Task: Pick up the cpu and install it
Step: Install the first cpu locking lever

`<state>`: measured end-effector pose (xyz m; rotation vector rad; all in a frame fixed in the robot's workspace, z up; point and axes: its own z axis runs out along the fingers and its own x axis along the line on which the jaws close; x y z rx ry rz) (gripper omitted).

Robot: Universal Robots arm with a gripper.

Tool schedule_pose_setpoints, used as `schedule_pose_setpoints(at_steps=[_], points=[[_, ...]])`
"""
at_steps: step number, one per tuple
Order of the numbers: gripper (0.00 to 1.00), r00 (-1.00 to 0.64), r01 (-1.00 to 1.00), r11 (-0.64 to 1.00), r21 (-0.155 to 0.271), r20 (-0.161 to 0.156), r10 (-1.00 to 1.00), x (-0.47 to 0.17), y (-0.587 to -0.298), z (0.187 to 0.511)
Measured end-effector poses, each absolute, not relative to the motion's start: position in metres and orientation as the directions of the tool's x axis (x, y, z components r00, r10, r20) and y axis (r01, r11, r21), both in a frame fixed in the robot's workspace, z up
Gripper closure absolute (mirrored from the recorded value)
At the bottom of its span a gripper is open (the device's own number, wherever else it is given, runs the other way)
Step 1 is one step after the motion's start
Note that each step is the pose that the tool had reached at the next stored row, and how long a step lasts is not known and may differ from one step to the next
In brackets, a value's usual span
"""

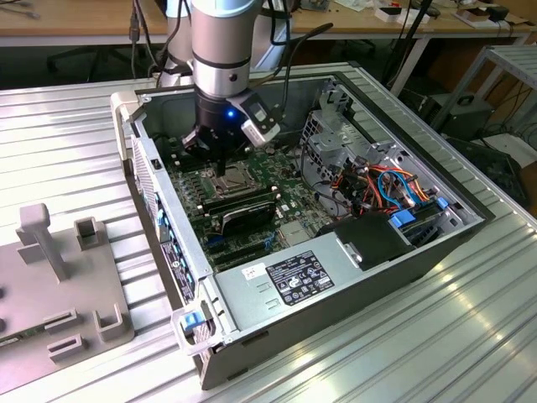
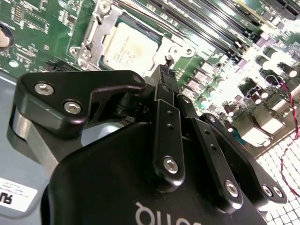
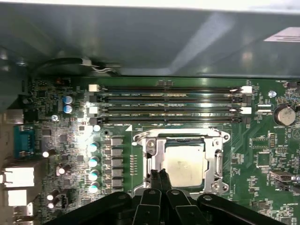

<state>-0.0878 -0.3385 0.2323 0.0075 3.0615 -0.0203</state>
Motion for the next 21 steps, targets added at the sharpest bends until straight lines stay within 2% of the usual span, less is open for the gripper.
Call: schedule_pose_setpoints(at_steps=[21], points=[[0.89, -0.996, 0.006, 1.000, -0.013, -0.085, 0.004, -0.104, -0.339, 0.232]])
